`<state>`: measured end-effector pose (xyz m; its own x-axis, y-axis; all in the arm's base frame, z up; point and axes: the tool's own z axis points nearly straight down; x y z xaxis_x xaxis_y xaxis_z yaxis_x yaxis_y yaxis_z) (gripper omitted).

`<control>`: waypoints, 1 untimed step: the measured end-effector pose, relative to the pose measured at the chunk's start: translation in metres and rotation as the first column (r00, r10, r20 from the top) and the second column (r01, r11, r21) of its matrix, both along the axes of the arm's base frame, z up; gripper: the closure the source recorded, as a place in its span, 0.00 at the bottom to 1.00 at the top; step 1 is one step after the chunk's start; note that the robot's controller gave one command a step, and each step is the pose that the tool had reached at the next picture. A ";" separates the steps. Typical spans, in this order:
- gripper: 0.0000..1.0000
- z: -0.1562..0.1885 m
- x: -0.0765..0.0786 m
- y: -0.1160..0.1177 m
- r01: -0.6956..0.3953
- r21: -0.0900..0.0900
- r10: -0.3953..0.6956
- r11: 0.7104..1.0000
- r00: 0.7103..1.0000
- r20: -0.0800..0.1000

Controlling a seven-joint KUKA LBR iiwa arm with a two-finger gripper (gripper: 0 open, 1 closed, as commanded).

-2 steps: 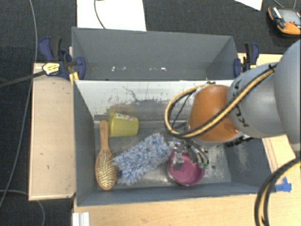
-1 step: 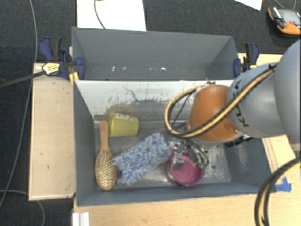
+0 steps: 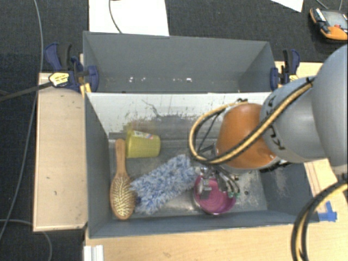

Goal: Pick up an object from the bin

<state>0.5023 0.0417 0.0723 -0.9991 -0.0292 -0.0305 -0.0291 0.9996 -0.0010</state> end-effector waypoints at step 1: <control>1.00 0.006 -0.009 0.011 -0.010 0.000 0.010 1.000 1.000 0.011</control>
Offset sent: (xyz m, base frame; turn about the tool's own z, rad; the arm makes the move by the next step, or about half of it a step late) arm -0.0017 0.0103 0.1029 -0.0406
